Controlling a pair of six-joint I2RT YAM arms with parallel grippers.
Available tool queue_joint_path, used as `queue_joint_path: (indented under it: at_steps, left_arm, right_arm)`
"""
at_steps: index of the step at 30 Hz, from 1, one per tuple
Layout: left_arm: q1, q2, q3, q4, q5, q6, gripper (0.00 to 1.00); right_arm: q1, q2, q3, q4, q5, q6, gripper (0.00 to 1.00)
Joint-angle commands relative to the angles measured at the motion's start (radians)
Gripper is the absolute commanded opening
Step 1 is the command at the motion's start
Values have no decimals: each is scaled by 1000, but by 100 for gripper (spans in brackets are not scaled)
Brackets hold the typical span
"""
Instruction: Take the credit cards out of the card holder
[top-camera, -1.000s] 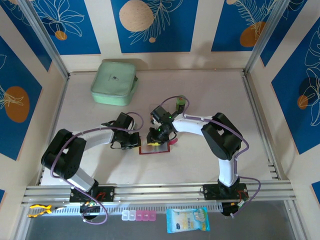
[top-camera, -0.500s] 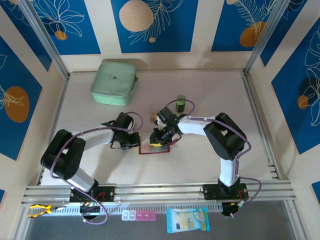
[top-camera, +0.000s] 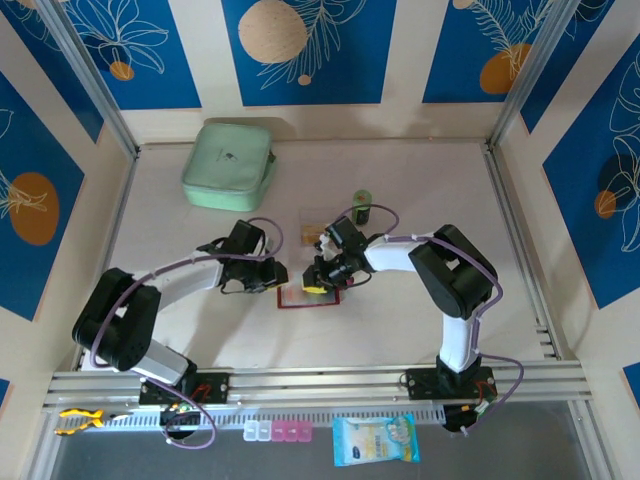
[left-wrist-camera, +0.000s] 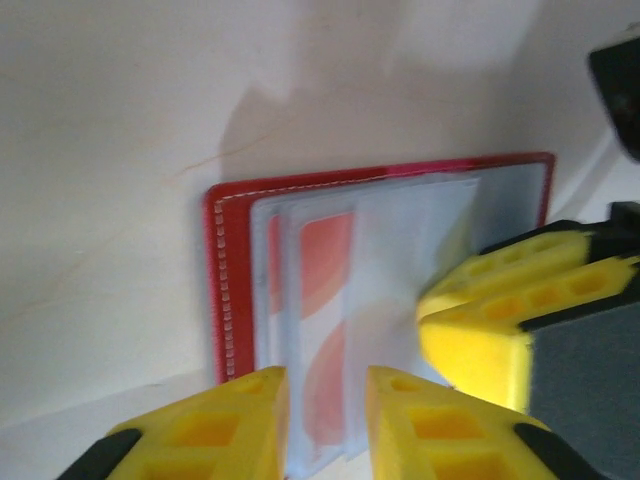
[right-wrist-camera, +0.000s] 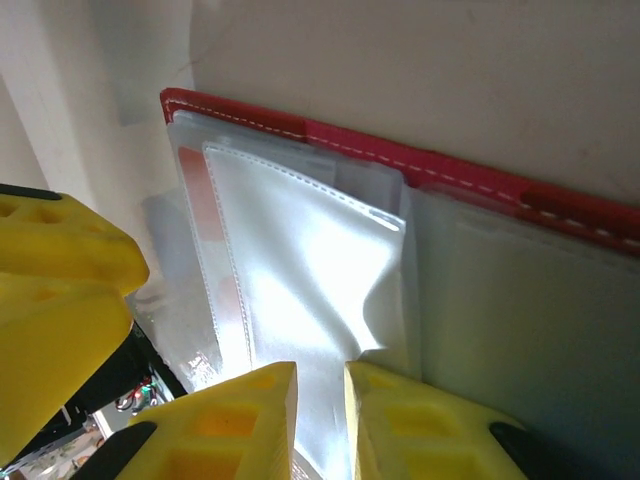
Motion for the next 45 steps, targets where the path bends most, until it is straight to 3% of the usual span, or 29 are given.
queue_joint_path:
  at_steps: [1,16,31,45]
  left_arm:
    - [-22,29,26,63,46,-55,31]
    - [-40,107,19,105,52,-85,35]
    - [-44,123,26,142,82,-99,25]
    - [-47,77,87,80,90,-87,25]
  right_arm:
    - [-8,-9,-41,-12,-6,18,22]
    - [-14,-1,-76,44,-29,42,22]
    - [-10,-10,-75,55,-35,48,22]
    - [-30,-189,-72,-42,37,20,25]
